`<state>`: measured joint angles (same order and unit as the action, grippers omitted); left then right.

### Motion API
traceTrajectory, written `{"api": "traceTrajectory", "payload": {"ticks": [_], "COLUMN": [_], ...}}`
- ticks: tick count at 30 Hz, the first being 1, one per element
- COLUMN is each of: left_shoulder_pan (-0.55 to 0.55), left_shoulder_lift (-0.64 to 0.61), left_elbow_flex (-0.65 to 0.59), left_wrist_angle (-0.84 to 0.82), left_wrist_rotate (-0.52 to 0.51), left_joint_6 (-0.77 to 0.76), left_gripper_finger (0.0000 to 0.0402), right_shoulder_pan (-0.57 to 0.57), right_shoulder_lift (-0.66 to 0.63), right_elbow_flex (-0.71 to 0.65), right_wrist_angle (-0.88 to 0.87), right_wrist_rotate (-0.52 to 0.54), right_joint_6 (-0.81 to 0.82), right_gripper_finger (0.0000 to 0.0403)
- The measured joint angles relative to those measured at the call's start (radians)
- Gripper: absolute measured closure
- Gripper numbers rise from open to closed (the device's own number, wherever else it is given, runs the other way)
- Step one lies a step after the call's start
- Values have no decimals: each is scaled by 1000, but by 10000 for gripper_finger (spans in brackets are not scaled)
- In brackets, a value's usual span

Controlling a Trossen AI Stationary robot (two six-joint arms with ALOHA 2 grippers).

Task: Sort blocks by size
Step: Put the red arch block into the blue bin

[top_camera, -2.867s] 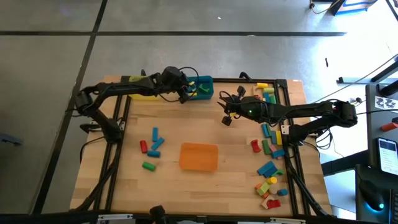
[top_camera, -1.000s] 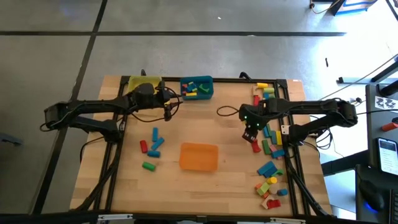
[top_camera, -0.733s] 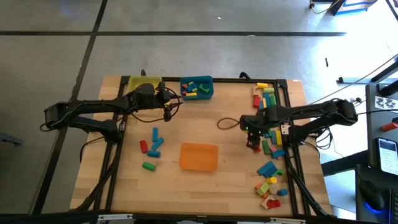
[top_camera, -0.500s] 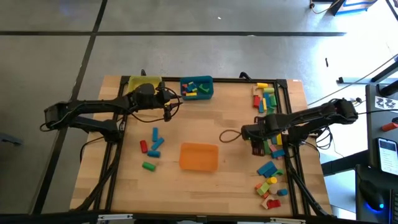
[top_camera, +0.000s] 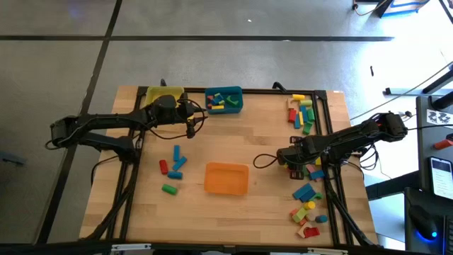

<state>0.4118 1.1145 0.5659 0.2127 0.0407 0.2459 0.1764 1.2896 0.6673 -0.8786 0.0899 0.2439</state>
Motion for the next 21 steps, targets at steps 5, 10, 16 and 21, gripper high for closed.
{"api": "traceTrajectory", "payload": {"ticks": [5, 10, 16, 21], "left_shoulder_pan": [0, 0, 0, 0], "left_shoulder_lift": [0, 0, 0, 0], "left_elbow_flex": [0, 0, 0, 0], "left_wrist_angle": [0, -1, -5, -11], "left_wrist_rotate": [0, 0, 0, 0], "left_joint_6": [0, 0, 0, 0], "left_gripper_finger": [274, 274, 274, 274], "right_shoulder_pan": [0, 0, 0, 0], "right_shoulder_lift": [0, 27, 79, 89], "right_elbow_flex": [-8, -8, -8, -5], "right_wrist_angle": [23, 23, 22, 45], "right_wrist_rotate": [1, 6, 6, -4], "right_joint_6": [8, 11, 12, 3], "right_gripper_finger": [252, 266, 285, 313]}}
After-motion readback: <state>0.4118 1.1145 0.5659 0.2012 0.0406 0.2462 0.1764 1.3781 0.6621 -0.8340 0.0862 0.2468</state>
